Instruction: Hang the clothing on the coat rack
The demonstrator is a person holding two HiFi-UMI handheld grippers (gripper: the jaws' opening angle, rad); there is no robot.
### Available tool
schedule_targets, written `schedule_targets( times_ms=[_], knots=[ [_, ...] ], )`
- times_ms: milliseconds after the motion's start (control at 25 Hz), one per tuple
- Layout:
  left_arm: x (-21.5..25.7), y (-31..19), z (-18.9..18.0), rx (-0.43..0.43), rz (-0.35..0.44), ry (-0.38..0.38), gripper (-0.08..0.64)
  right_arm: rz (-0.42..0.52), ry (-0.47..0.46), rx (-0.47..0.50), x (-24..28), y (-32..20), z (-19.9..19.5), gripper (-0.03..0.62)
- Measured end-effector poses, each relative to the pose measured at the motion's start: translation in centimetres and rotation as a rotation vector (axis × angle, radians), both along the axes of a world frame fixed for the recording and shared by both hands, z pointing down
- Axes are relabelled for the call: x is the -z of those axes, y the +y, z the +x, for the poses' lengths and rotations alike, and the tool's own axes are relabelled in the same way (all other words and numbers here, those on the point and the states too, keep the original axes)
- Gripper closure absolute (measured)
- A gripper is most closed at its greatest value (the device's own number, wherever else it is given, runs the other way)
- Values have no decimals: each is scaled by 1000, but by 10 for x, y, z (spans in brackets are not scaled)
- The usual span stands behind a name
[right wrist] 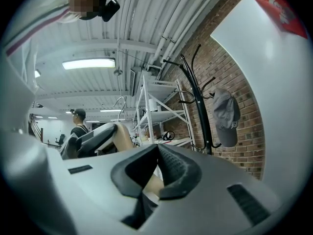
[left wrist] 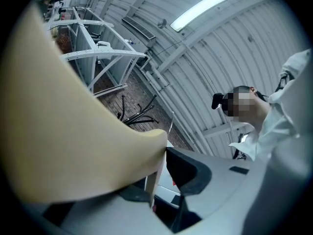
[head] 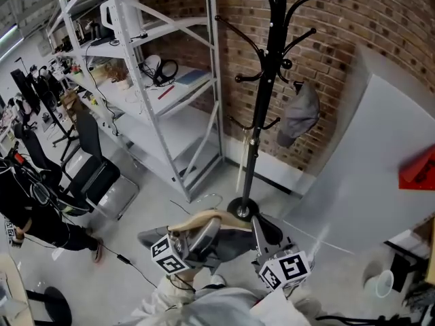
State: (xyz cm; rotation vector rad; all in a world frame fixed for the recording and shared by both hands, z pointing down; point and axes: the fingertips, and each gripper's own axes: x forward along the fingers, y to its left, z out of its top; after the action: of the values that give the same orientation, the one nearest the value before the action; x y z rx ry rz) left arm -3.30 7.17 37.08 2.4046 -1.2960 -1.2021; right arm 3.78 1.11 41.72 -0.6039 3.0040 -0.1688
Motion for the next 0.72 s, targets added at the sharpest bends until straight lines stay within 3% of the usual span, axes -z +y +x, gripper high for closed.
schedule_targets(
  times_ms=[280,720],
  knots=[
    [-4,-10,-43,-45,-17,-7,460,-7,25,-67,-1,-5,-31,568],
    [-17,-38,-67,-91,-43,37,460,-17,53,-69,-8,-23,-59,568]
  ],
)
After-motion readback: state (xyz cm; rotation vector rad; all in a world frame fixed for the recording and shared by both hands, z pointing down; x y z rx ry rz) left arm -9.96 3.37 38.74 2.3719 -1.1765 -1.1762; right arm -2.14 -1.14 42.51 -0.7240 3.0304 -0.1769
